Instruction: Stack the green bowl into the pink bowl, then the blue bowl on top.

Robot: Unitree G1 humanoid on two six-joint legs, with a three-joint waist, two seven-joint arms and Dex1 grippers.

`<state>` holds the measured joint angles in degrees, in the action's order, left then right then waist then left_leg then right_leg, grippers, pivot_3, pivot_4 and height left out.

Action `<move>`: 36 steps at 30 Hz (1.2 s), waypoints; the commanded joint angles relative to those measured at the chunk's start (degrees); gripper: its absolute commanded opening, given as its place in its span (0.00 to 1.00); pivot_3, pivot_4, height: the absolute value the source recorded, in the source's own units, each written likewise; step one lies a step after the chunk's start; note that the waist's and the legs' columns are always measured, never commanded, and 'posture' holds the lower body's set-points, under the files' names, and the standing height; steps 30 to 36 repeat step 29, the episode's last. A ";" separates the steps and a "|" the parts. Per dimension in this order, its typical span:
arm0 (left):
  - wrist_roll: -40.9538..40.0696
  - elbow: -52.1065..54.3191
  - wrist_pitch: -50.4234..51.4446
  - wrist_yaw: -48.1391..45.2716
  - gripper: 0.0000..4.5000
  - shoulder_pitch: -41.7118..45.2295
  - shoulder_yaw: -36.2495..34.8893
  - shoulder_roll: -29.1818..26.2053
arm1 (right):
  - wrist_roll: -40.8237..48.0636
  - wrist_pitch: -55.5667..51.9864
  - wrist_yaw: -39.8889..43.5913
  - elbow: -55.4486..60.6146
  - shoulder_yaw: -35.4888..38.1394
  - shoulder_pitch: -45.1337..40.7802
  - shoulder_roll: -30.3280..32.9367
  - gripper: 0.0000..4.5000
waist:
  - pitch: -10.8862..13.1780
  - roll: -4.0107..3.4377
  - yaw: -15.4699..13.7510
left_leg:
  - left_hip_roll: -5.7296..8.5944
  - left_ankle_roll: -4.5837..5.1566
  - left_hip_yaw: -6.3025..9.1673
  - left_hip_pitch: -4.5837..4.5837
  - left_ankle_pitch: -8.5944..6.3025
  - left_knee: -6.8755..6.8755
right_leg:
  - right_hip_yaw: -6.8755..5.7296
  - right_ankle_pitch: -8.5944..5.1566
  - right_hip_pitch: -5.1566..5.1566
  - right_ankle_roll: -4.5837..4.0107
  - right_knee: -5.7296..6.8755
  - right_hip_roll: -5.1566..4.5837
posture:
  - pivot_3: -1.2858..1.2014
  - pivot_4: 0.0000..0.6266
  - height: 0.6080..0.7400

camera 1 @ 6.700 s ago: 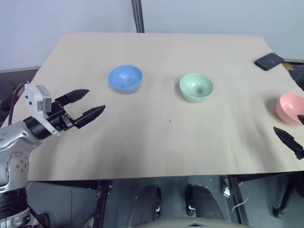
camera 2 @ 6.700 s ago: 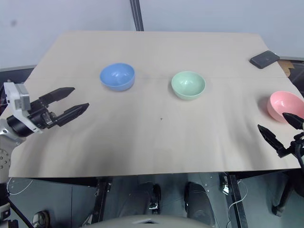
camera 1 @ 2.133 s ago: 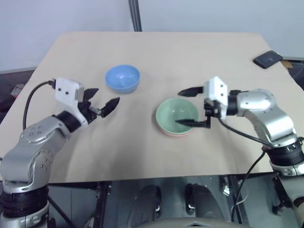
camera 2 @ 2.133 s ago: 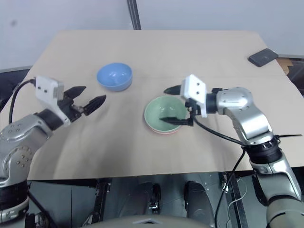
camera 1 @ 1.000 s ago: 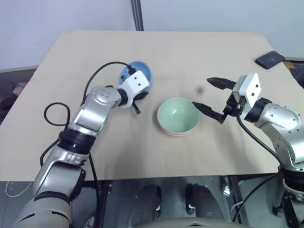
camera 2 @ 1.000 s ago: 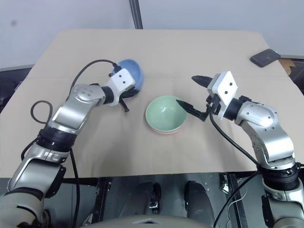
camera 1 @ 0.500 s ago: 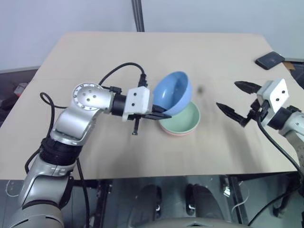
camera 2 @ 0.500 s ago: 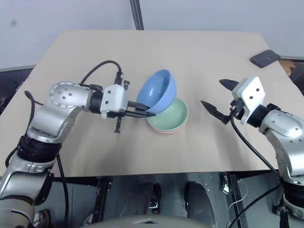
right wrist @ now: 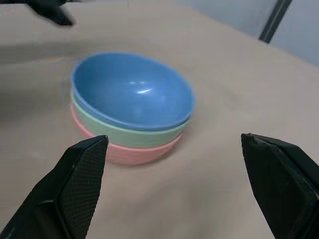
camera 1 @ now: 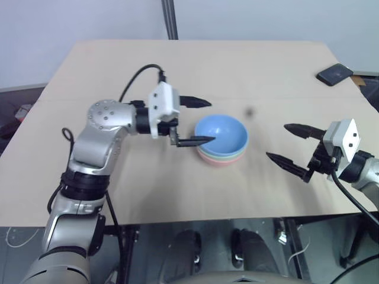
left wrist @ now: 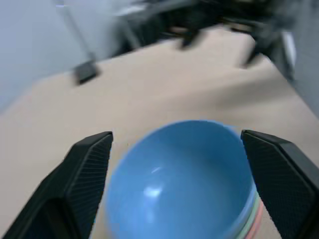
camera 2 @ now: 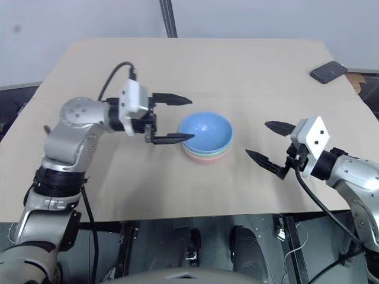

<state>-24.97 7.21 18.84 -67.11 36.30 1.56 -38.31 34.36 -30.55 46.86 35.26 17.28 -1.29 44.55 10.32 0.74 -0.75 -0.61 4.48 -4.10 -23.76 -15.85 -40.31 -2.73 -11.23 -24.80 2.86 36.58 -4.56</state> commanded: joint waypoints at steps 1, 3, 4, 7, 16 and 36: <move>-3.03 3.01 2.22 3.67 0.98 -2.92 -6.50 -1.49 | 2.54 1.38 3.56 0.40 5.04 1.68 2.21 1.00 | 0.00 0.00 -0.04 | 0.00 0.00 0.01 0.00 0.00 0.00 | -0.01 0.00 0.00 0.00 0.00 0.00 | 0.52 0.24 0.99; -3.75 3.53 2.48 5.34 0.98 -5.52 -9.52 -2.15 | 2.88 2.15 5.47 -0.71 6.79 2.82 3.09 1.00 | -0.01 0.01 -0.11 | 0.00 -0.01 0.02 0.02 0.00 0.00 | -0.04 0.00 0.02 0.00 0.01 0.00 | 0.52 0.24 0.99; -4.40 3.74 2.82 6.01 0.98 -6.79 -10.93 -2.39 | 2.98 2.54 6.46 -1.16 7.52 3.45 3.57 1.00 | -0.01 0.01 -0.11 | 0.00 -0.01 0.03 0.02 0.00 0.00 | -0.04 0.00 0.02 -0.01 0.00 -0.01 | 0.52 0.24 0.99; -4.58 4.43 1.75 7.00 0.98 -10.68 -13.72 -3.19 | 2.95 3.94 9.30 -2.53 9.50 5.34 4.69 1.00 | -0.01 0.01 -0.11 | 0.00 -0.01 0.01 0.04 0.00 0.00 | -0.03 0.00 0.04 -0.01 0.00 -0.03 | 0.52 0.24 0.99; -4.47 3.93 -0.20 10.50 0.98 -22.27 -21.56 -4.31 | 2.57 9.38 17.42 -8.88 15.46 9.75 6.41 1.00 | -0.01 0.01 -0.11 | 0.00 -0.02 0.01 0.06 0.00 0.00 | -0.04 -0.01 0.06 -0.02 -0.01 -0.05 | 0.52 0.24 0.99; -4.69 8.86 1.83 13.80 0.98 -38.41 -28.44 -6.64 | 1.65 11.49 20.06 -14.24 21.61 16.40 5.59 1.00 | -0.04 0.01 -0.13 | -0.03 0.00 0.01 0.07 -0.04 0.01 | -0.06 -0.13 0.05 -0.25 -0.01 -0.44 | 0.52 0.24 0.99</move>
